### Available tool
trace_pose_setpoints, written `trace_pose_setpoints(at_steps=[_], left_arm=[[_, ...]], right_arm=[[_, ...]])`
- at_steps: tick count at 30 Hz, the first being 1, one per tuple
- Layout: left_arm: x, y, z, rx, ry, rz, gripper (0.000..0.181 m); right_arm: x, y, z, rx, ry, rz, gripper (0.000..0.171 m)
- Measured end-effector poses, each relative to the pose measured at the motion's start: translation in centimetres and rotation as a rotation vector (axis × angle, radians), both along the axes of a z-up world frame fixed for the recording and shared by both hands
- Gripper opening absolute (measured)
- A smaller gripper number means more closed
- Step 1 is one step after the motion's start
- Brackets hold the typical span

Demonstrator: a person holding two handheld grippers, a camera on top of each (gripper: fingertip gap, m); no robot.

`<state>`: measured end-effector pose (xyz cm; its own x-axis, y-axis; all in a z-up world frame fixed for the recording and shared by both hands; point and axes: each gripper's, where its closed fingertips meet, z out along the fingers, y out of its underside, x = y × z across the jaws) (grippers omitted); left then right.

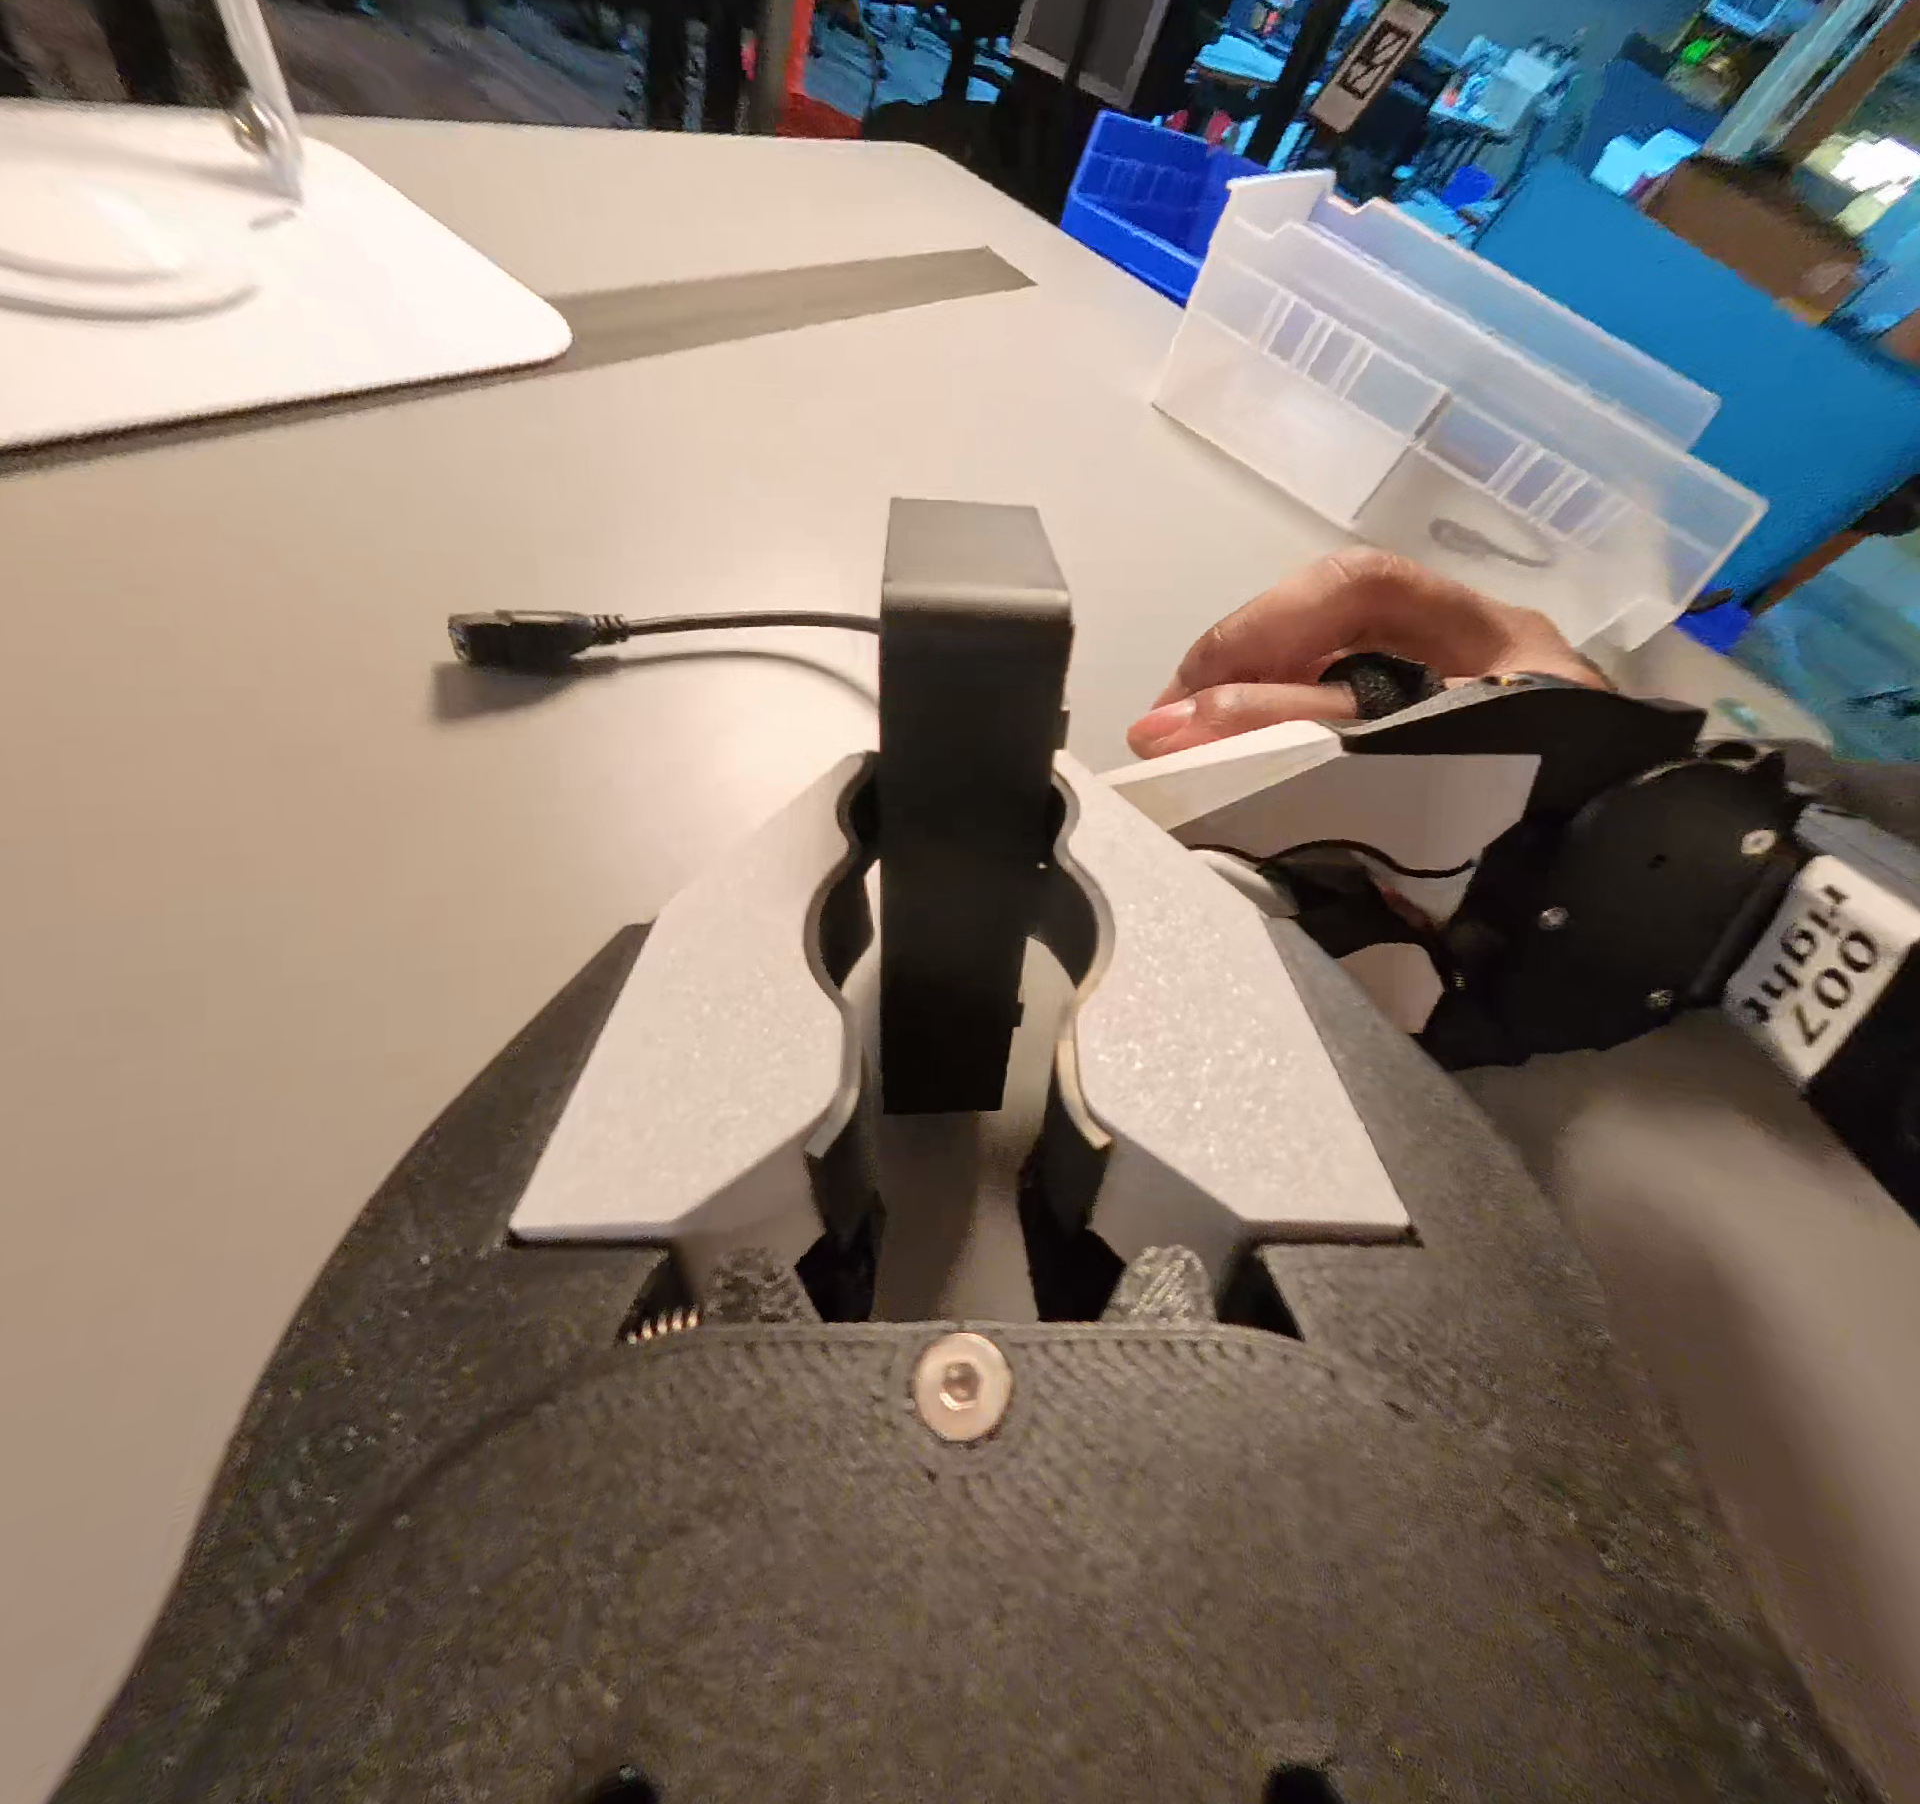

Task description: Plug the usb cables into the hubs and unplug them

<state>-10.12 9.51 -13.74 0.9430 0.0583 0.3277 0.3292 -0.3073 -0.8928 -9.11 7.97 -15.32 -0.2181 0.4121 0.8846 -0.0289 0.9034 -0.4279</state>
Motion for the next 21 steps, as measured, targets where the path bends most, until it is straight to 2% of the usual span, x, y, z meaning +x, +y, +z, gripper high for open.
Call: trace_pose_setpoints(at_steps=[1, 4, 14, 21], left_arm=[[0.2, 0.0, 0.0, 0.003, -0.036, -0.016, 0.032], [0.7, 0.2, -0.9, -0.041, -0.114, -0.041, 0.036], [1.3, 0.2, -1.2, -0.058, -0.126, -0.08, 0.038], [1.2, 0.0, -1.1, -0.074, 0.043, -0.08, 0.036]], right_arm=[[0.0, 0.0, 0.2, -0.017, 0.003, 0.0, 0.01], [0.1, 0.1, 0.0, -0.022, -0.011, 0.005, 0.008], [0.6, 0.3, 0.0, -0.046, -0.026, 0.009, 0.008], [0.7, 0.5, 0.5, -0.057, -0.012, 0.004, 0.007]])
